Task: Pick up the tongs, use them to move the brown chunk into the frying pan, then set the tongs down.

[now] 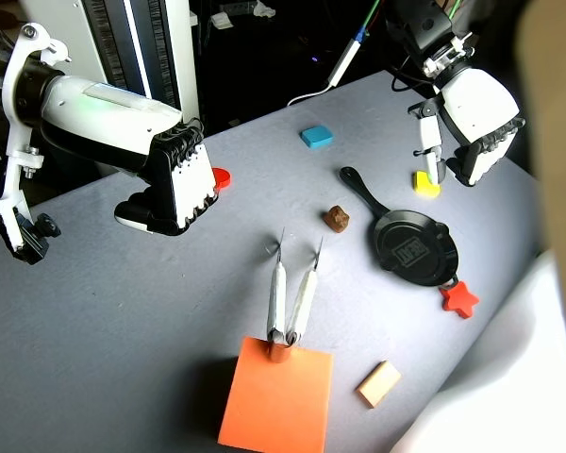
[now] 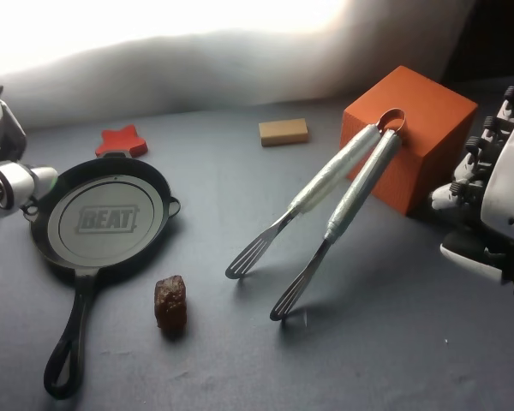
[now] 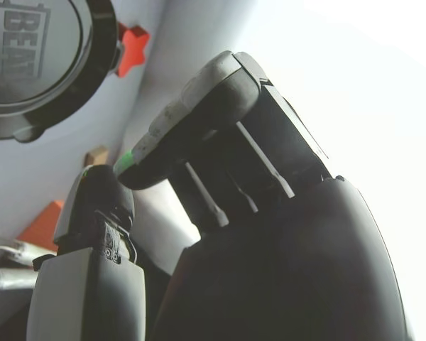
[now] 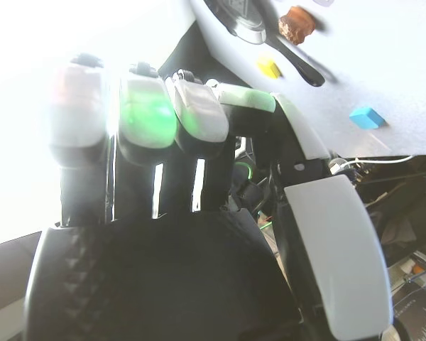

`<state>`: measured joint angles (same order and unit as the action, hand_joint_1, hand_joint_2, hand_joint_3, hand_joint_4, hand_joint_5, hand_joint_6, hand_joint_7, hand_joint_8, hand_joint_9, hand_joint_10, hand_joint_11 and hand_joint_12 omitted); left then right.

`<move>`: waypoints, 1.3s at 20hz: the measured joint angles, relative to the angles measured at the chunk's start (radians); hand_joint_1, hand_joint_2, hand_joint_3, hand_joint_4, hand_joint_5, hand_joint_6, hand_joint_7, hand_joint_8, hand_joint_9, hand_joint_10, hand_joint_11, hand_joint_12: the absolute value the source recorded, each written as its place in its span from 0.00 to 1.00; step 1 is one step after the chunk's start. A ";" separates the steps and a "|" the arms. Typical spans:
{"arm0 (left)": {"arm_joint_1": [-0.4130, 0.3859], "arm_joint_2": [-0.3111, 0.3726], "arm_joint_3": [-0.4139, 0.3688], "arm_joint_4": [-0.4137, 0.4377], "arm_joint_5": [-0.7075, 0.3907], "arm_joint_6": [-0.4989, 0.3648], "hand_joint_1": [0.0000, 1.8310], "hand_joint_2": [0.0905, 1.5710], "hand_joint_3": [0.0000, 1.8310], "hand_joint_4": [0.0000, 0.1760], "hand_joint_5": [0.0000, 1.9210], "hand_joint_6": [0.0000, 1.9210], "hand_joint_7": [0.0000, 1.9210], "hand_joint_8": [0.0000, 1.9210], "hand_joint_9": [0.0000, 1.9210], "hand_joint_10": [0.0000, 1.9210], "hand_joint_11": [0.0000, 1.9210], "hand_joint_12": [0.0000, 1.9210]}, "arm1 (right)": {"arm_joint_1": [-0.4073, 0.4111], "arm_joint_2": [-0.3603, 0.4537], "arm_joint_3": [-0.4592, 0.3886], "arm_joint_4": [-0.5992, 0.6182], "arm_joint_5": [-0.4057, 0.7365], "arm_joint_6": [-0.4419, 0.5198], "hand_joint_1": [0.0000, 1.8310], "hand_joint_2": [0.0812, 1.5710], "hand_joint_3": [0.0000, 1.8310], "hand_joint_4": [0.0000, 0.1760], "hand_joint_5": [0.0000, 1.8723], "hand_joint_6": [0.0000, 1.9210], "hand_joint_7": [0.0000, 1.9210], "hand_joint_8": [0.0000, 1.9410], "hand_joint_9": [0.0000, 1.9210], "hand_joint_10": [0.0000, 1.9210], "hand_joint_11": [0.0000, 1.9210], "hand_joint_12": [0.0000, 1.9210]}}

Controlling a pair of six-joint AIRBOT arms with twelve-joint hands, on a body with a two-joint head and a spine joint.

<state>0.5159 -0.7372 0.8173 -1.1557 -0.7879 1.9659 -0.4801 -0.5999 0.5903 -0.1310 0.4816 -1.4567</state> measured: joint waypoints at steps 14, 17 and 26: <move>0.010 0.000 -0.066 -0.056 0.008 0.005 0.00 0.78 0.00 0.00 0.05 0.01 0.05 0.01 0.04 0.01 0.02 0.01 | 0.108 -0.066 0.035 0.123 -0.128 -0.047 0.25 0.62 0.00 0.00 0.05 0.00 0.07 0.00 0.07 0.00 0.00 0.29; -0.001 0.002 -0.065 -0.066 0.053 0.001 0.00 0.78 0.00 0.00 0.02 0.00 0.04 0.00 0.02 0.00 0.01 0.01 | 0.185 -0.132 0.095 0.150 -0.265 -0.061 0.39 0.58 0.00 0.00 0.05 0.00 0.06 0.00 0.07 0.00 0.00 0.25; -0.028 0.005 -0.051 -0.027 0.112 -0.048 0.00 0.77 0.00 0.00 0.03 0.00 0.04 0.00 0.03 0.00 0.00 0.07 | 0.364 -0.364 0.341 0.149 -0.626 -0.067 0.52 0.55 0.00 0.00 0.00 0.00 0.01 0.00 0.00 0.00 0.00 0.01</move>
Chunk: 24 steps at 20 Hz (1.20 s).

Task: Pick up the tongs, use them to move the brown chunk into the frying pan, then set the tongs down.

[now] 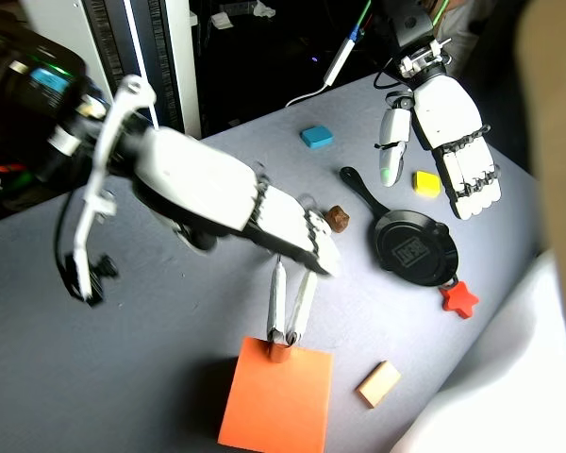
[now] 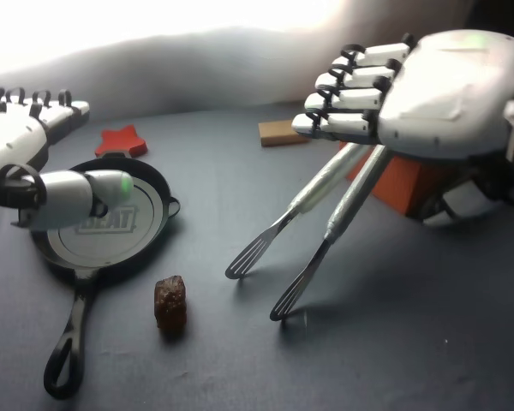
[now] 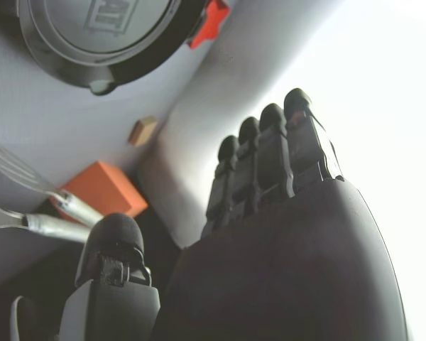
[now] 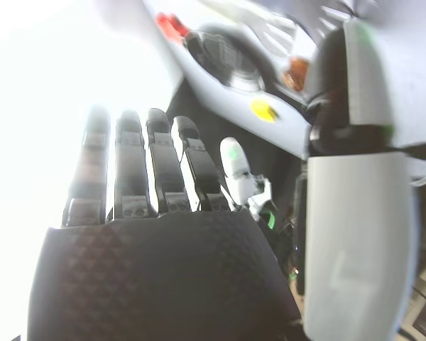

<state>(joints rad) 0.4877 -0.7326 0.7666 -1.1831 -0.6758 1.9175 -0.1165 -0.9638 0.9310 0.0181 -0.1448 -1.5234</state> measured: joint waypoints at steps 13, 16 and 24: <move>-0.062 0.031 -0.056 -0.059 -0.050 0.121 0.00 0.77 0.00 0.00 0.03 0.00 0.03 0.00 0.02 0.00 0.00 0.04 | 0.040 -0.246 0.235 0.005 -0.220 0.033 0.55 0.56 0.00 0.00 0.00 0.00 0.00 0.00 0.00 0.00 0.00 0.00; -0.060 0.032 -0.055 -0.063 -0.050 0.093 0.00 0.76 0.00 0.00 0.04 0.00 0.04 0.00 0.02 0.00 0.00 0.07 | 0.022 -0.299 0.289 0.005 -0.215 0.046 0.55 0.56 0.00 0.00 0.00 0.00 0.00 0.00 0.00 0.00 0.00 0.00; -0.061 0.032 -0.047 -0.022 0.033 0.080 0.00 0.77 0.00 0.00 0.03 0.00 0.04 0.00 0.02 0.00 0.00 0.05 | -0.012 -0.374 0.369 -0.023 -0.235 0.053 0.55 0.55 0.00 0.00 0.00 0.00 0.00 0.00 0.00 0.00 0.00 0.00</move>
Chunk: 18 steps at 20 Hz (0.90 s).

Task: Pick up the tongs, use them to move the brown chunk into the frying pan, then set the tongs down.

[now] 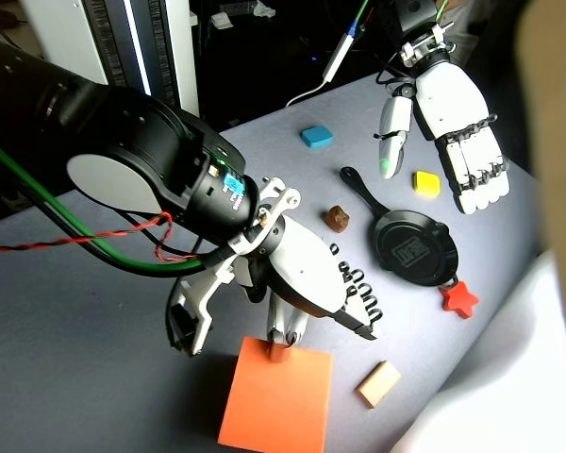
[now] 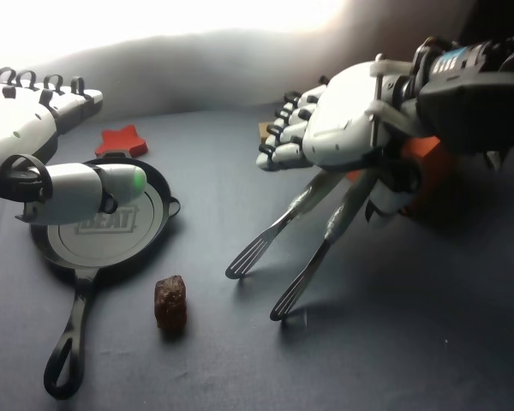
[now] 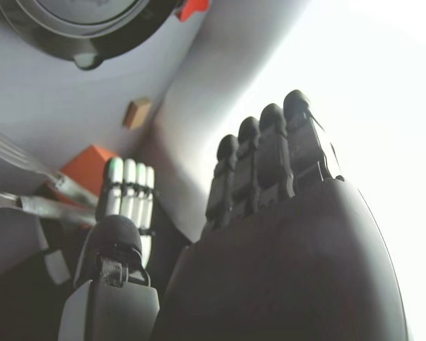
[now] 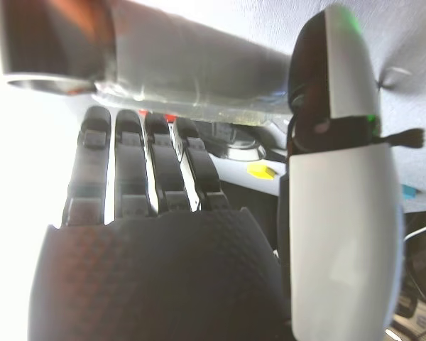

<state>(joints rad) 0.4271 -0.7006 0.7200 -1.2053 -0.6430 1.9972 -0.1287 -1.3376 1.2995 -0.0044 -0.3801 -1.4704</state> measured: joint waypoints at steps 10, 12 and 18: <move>0.013 0.000 0.000 0.045 -0.030 -0.039 0.00 0.77 0.00 0.00 0.03 0.00 0.04 0.00 0.02 0.00 0.00 0.06 | -0.027 -0.039 0.053 -0.023 0.008 0.003 0.58 0.55 0.00 0.00 0.00 0.00 0.00 0.00 0.00 0.00 0.00 0.00; 0.019 0.000 -0.006 0.040 -0.034 -0.043 0.00 0.77 0.00 0.00 0.04 0.00 0.04 0.00 0.02 0.00 0.00 0.07 | -0.032 -0.043 0.059 -0.023 0.006 0.003 0.57 0.56 0.00 0.00 0.00 0.00 0.01 0.00 0.01 0.00 0.00 0.00; 0.058 0.001 -0.033 0.039 -0.097 -0.063 0.00 0.78 0.00 0.00 0.04 0.00 0.05 0.00 0.03 0.00 0.00 0.05 | -0.047 -0.053 0.072 -0.024 0.018 0.038 0.57 0.58 0.00 0.00 0.03 0.00 0.04 0.00 0.04 0.00 0.00 0.14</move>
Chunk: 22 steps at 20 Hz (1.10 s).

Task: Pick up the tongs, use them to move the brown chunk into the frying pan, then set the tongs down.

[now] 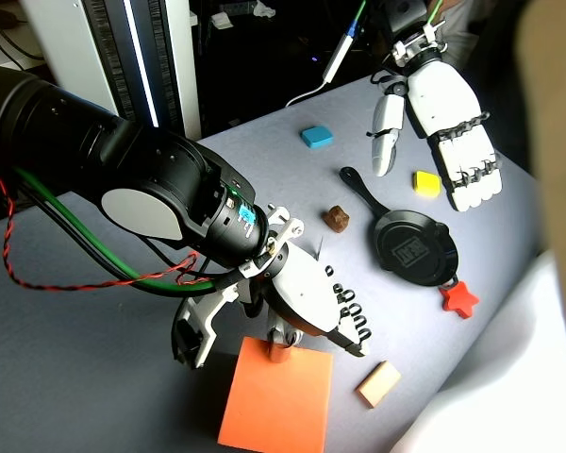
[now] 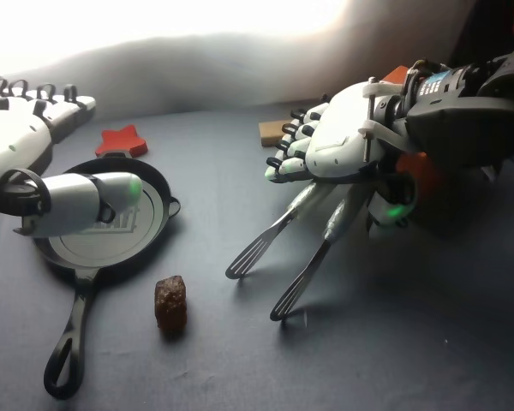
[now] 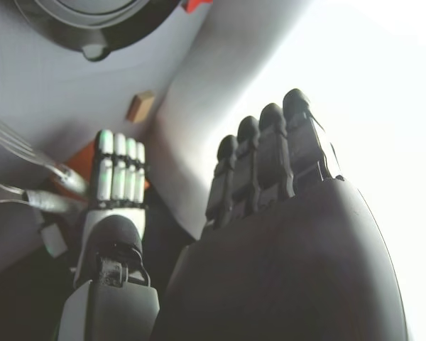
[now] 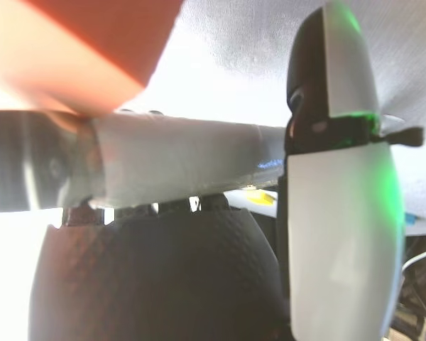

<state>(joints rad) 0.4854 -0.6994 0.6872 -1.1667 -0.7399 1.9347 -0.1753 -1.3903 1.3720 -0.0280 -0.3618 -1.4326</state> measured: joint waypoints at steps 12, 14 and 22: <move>0.018 0.011 -0.008 0.003 -0.026 -0.018 0.00 0.78 0.00 0.00 0.03 0.00 0.04 0.00 0.02 0.00 0.00 0.05 | 0.006 0.006 -0.011 0.000 -0.022 0.021 0.59 0.72 0.01 0.00 0.45 0.04 0.48 0.02 0.46 0.06 0.19 0.68; 0.018 0.011 -0.014 -0.002 -0.032 -0.021 0.00 0.78 0.00 0.00 0.03 0.00 0.04 0.00 0.02 0.00 0.00 0.04 | 0.017 0.015 -0.025 0.000 -0.024 0.022 0.61 0.72 0.02 0.00 0.47 0.48 0.55 0.02 0.53 0.07 0.26 0.70; 0.023 0.012 -0.014 0.000 -0.039 -0.021 0.00 0.78 0.00 0.00 0.04 0.00 0.04 0.00 0.03 0.00 0.00 0.04 | 0.089 0.058 -0.107 0.001 -0.025 0.054 0.66 0.70 0.00 0.12 0.51 0.56 0.53 0.47 0.55 0.25 0.33 0.76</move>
<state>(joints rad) 0.5079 -0.6872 0.6731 -1.1667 -0.7792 1.9141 -0.0860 -1.3319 1.2648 -0.0269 -0.3866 -1.3788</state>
